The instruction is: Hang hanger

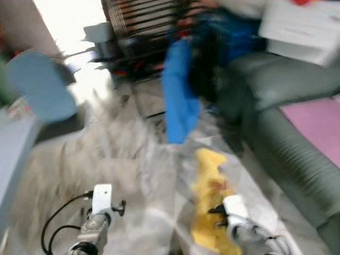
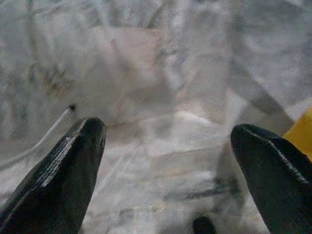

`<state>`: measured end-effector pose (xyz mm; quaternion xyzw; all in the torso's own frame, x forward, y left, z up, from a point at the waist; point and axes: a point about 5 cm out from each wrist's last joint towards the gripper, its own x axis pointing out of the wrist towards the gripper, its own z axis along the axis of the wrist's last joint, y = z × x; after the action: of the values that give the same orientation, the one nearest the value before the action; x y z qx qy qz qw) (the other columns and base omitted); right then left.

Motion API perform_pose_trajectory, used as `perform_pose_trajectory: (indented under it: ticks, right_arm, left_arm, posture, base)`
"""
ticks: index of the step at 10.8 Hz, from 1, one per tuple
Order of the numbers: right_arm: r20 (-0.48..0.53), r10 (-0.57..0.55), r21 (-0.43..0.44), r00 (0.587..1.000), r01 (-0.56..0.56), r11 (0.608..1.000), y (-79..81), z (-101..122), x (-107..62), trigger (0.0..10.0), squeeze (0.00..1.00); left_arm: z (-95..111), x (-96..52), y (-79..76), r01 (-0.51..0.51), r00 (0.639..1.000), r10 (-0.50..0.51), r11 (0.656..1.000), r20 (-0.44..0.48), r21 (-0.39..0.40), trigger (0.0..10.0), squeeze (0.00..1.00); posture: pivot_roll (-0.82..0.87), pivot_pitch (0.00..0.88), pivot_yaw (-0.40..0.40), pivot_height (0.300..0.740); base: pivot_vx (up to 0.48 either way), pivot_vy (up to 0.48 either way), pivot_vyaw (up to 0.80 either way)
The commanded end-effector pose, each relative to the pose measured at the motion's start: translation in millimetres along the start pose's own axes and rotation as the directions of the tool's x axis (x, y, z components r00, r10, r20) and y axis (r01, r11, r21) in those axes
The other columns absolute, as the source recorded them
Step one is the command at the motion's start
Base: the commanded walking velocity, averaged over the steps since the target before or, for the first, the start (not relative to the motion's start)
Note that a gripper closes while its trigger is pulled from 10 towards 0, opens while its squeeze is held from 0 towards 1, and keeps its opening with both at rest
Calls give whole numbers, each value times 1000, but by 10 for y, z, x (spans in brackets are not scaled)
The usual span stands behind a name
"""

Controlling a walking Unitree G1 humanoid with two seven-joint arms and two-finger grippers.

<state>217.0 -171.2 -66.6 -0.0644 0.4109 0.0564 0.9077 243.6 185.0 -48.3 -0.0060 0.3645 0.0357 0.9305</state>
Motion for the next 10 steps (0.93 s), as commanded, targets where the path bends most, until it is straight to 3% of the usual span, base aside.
perform_pose_trajectory:
  ticks: [1, 2, 5, 8, 10]
  right_arm:
    - [38, 15, -22, 999, -14, 1000, 1, 124, 20, 10000, 0]
    - [15, 19, -22, 1000, -19, 1000, 35, 123, 30, 10000, 0]
    - [20, 56, -29, 998, -55, 998, 99, 195, 49, 10000, 0]
    - [10, 86, -69, 996, -85, 994, 150, 242, 61, 10000, 0]
    - [3, 123, -160, 992, -121, 980, 220, 330, 79, 10000, 0]
  left_arm:
    - [-26, 0, -2, -12, 1000, 11, 1000, -25, -15, 10000, 0]
    - [-137, -14, -4, -28, 995, 19, 996, -103, -83, 10000, 0]
    - [-244, -44, 69, -57, 988, 47, 996, -146, -62, 10000, 0]
    - [-361, -85, 147, -87, 982, 77, 995, -171, -54, 10000, 0]
    - [-464, -132, 249, -141, 975, 121, 985, -184, -103, 10000, 0]
  posture:
    - [-286, 0, 161, 740]
    - [-285, 0, 160, 740]
    - [-235, 0, 118, 740]
    - [-165, 0, 59, 740]
    - [-109, 0, 14, 740]
  base:
    - [251, 0, 0]
    - [0, 0, 0]
    - [0, 0, 0]
    - [0, 0, 644]
    - [0, 0, 0]
